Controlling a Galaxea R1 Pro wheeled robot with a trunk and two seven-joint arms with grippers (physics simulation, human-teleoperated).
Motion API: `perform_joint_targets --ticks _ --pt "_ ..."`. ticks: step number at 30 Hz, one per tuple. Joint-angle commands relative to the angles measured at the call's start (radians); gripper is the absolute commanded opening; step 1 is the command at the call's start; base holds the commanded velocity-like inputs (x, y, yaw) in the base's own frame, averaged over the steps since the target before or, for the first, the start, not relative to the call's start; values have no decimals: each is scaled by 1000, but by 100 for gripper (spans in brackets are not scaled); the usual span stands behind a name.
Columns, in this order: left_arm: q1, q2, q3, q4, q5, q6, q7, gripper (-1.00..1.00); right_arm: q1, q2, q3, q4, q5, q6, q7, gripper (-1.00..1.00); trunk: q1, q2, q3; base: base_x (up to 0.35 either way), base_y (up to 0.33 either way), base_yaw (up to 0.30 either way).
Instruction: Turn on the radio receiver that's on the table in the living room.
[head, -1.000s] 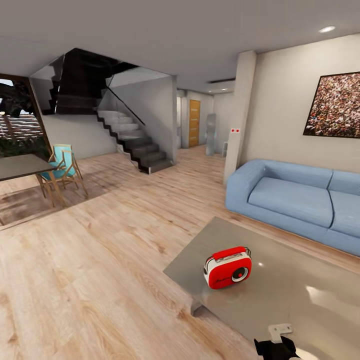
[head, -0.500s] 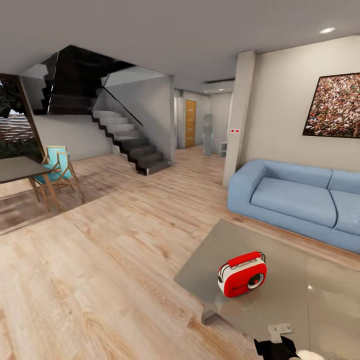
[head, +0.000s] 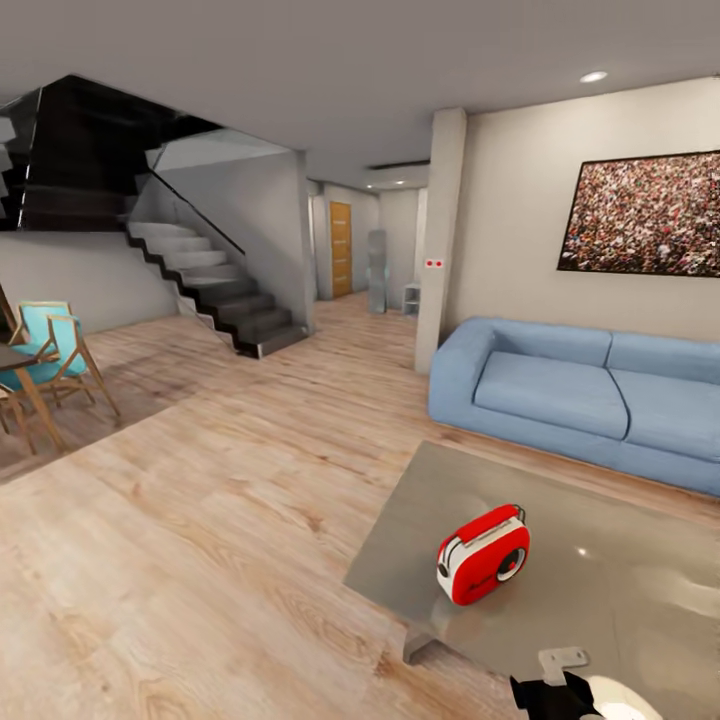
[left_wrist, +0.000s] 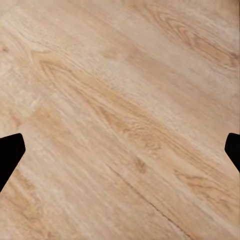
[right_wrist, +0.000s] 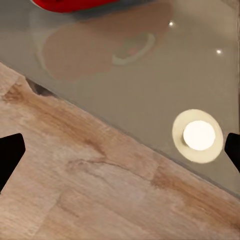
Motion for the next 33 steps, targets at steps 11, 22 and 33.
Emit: perform_joint_targets --ticks 11,22,33 --pt "0 0 0 0 -1 0 0 100 0 0 0 0 -4 -59 -7 100 0 0 1 168 287 -273" --pt "0 0 0 0 0 -1 0 100 0 -1 -1 0 -6 -60 -9 100 0 0 1 81 135 -275" --pt "0 1 0 0 0 0 0 100 0 -2 -2 0 -6 -60 -9 100 0 0 1 52 175 -275"
